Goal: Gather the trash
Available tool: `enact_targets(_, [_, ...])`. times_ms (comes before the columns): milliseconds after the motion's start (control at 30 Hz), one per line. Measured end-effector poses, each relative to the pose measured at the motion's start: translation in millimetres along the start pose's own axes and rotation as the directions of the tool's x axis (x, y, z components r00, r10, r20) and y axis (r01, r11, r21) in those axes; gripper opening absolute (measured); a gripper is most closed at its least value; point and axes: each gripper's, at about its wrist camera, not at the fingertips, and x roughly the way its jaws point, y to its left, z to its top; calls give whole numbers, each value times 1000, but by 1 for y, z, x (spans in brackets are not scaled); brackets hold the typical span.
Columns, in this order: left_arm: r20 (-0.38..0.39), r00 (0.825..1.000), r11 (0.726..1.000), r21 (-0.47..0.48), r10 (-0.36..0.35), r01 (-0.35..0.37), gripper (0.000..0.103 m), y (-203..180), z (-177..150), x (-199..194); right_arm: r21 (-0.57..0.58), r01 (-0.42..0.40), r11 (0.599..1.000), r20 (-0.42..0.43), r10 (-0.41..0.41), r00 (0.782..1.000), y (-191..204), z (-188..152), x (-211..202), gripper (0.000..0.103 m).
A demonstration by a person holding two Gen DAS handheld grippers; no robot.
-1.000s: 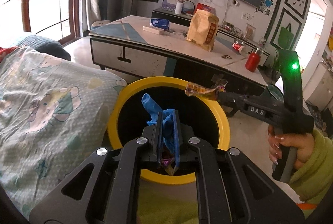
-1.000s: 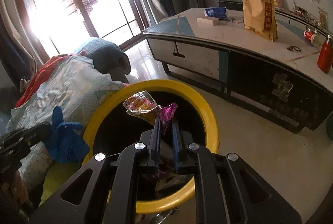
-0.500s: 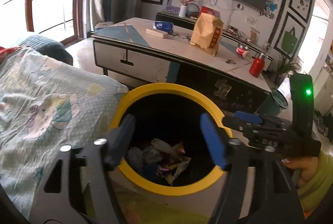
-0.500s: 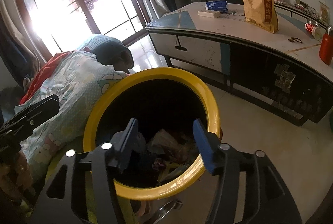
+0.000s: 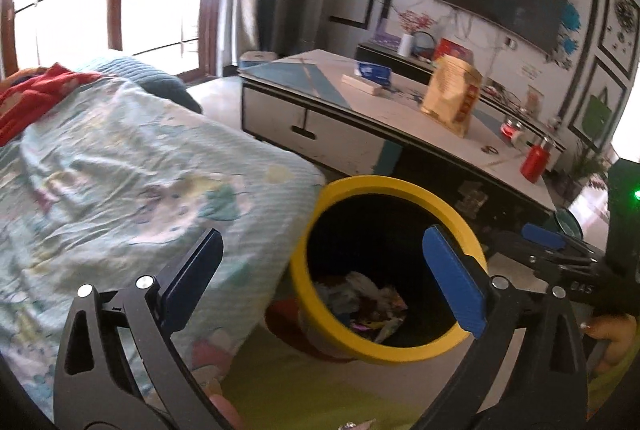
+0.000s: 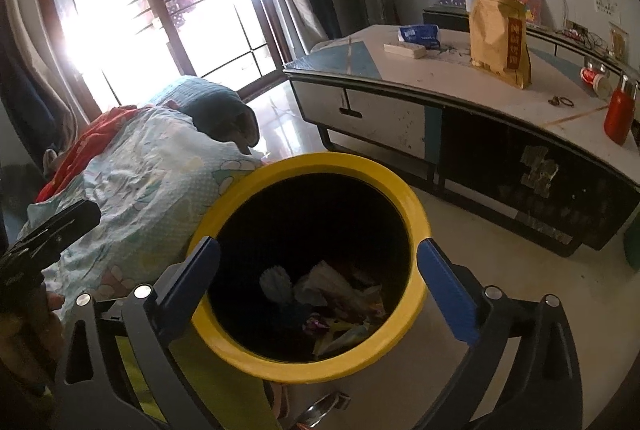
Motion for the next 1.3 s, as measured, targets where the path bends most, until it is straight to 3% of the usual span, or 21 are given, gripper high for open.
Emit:
enact_targets(200, [25, 998, 997, -51, 64, -63, 92, 29, 0, -24, -96, 0, 995, 31, 3, 1000, 38, 1, -7, 96])
enact_targets(533, [87, 981, 982, -89, 173, -166, 92, 66, -5, -72, -202, -59, 977, 152, 91, 984, 99, 4, -24, 96])
enact_targets(833, [171, 955, 968, -115, 242, -225, 92, 82, -20, -112, -277, -54, 959, 357, 155, 921, 136, 0, -59, 97])
enact_targets(1000, [223, 936, 961, -101, 273, -257, 92, 79, -28, -134, -280, -39, 959, 423, 159, 892, 148, 0, -73, 97])
enact_targets(1167, [264, 920, 957, -103, 290, -272, 92, 79, -40, -146, -270, -44, 962, 446, 165, 880, 157, 0, -77, 97])
enact_targets(1300, [303, 902, 951, -101, 309, -292, 92, 79, -50, -151, -298, -9, 954, 514, 169, 841, 162, -12, -80, 97])
